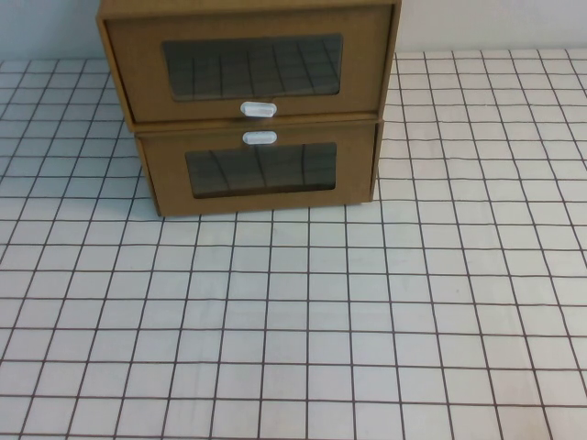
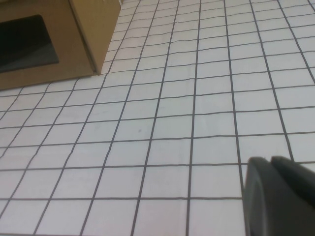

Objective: Open the shoe box
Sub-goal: 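Pull the top drawer of the cardboard box fully open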

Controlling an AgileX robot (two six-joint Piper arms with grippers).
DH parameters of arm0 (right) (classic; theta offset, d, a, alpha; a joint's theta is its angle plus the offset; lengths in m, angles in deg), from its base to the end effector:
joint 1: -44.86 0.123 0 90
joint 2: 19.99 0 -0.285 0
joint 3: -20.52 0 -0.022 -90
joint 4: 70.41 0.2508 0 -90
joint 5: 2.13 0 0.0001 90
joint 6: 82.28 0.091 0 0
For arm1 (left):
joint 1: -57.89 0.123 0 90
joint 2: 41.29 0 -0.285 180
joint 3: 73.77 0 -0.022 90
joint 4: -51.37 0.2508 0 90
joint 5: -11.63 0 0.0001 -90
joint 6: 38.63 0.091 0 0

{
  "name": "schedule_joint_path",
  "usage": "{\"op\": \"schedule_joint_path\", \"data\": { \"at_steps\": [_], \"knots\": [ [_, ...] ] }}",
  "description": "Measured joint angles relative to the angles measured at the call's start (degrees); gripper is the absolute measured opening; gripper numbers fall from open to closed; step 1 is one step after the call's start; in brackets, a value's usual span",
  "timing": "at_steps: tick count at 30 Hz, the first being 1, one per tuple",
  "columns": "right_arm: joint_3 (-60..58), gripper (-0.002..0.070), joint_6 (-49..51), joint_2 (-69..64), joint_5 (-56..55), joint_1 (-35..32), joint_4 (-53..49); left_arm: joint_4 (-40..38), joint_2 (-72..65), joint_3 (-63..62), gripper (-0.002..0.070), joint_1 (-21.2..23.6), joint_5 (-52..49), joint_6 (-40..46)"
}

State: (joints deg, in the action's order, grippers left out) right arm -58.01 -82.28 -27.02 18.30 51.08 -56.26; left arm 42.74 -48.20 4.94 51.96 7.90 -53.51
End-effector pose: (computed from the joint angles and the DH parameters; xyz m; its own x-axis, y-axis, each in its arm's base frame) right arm 0.0517 0.0135 0.1750 -0.3009 0.1977 -0.9330 -0.1239 0.9619 0.2437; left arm 0.0561 -0.0067 0.1994 -0.0340 -0.3972 -0.9171 0.1084 0.9107 -0.3985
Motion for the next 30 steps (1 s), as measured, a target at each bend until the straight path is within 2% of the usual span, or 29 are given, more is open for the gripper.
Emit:
{"op": "schedule_joint_path", "data": {
  "at_steps": [5, 12, 20, 30],
  "knots": [
    [0.0, -0.0013, 0.0, 0.0, 0.0, 0.0, 0.0, -1.0, 0.0, -0.4, -0.0002, 0.0, 2.9, -3.0],
    [0.0, -0.0013, 0.0, 0.0, 0.0, 0.0, 0.0, -1.4, -10.3, -13.4, -0.0002, 0.0, -11.1, -2.8],
    [0.0, -0.0013, 0.0, 0.0, 0.0, 0.0, 0.0, -3.3, -35.0, -34.7, -0.0002, -0.8, -16.6, 10.6],
    [0.0, -0.0014, 0.0, 0.0, 0.0, 0.0, 0.0, -16.0, -63.0, -61.5, -0.0002, -3.6, -19.7, 32.2]
  ]
}}
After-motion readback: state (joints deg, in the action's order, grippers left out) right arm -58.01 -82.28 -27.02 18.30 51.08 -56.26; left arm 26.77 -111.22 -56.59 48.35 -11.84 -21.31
